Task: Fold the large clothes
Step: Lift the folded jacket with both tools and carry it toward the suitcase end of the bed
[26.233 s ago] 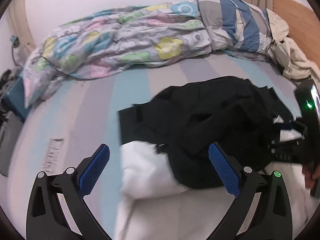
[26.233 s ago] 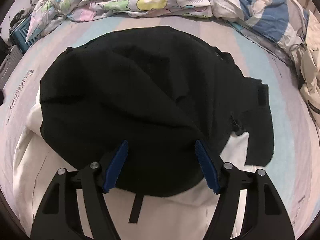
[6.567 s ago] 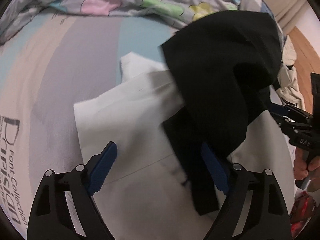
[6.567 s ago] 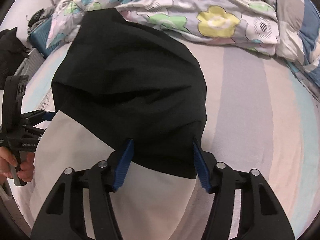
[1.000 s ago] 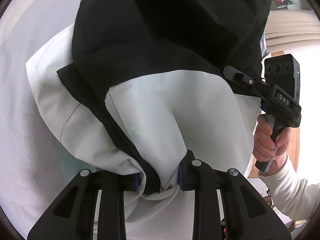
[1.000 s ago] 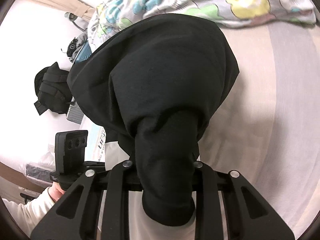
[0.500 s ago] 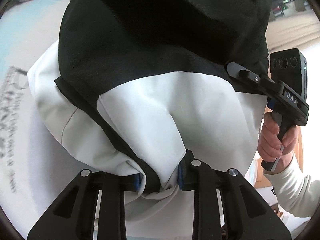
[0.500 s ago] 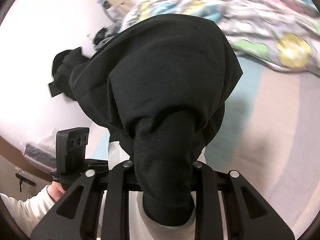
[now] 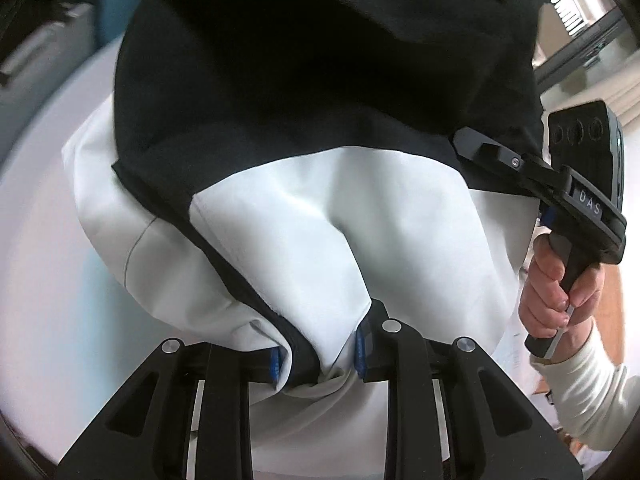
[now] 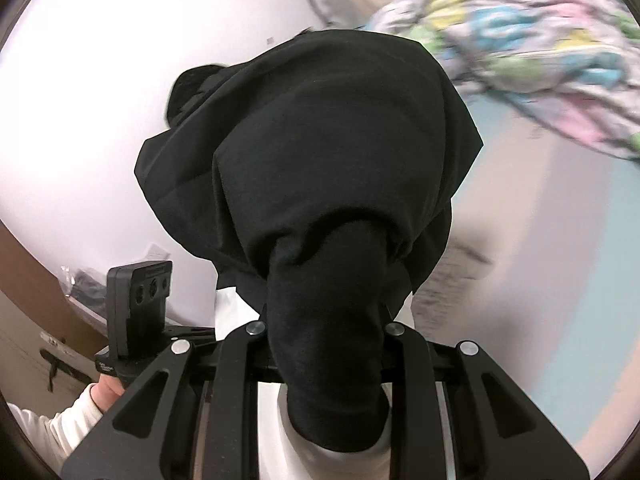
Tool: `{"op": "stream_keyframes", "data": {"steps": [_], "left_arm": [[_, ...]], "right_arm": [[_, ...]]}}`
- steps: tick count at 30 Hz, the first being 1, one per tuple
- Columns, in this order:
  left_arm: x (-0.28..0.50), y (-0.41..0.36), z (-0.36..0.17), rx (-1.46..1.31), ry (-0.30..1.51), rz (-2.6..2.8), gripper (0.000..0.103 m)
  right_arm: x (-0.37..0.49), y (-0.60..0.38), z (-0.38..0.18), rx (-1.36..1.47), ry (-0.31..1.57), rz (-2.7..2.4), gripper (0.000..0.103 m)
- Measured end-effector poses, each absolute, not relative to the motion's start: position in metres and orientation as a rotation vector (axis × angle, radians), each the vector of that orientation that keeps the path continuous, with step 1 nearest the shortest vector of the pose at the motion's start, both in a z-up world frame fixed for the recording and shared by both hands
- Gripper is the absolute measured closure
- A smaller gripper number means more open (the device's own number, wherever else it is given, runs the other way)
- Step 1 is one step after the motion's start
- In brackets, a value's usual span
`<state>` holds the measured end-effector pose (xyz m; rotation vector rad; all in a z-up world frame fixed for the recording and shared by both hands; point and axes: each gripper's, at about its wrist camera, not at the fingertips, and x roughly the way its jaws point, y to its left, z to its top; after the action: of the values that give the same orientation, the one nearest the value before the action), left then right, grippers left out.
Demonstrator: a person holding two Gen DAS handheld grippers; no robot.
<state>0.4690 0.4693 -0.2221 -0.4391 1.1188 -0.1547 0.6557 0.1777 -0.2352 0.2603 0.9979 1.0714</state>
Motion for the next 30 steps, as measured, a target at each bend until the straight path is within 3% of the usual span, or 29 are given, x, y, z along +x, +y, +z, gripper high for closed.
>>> {"op": "stream_keyframes", "data": {"steps": [8,14,20,30], "left_arm": [[0.399,0.643,-0.152,-0.404,1.097,0.101,0.079],[0.373,0.719,-0.135,-0.391,1.077,0.246,0.079],[0.379,0.758,-0.174,-0.382,1.136,0.306,0.079],[0.448,0.773,-0.274,-0.412,1.258,0.204,0.079]], "right_arm": [[0.61,0.368,-0.196,0.311,0.989,1.248,0.081],[0.585,0.465,-0.179,0.324,0.988,1.323,0.081],[0.582,0.513,-0.217,0.35,1.061,1.287,0.081],[0.609,0.501,-0.314,0.336,1.219,1.079,0.081]]}}
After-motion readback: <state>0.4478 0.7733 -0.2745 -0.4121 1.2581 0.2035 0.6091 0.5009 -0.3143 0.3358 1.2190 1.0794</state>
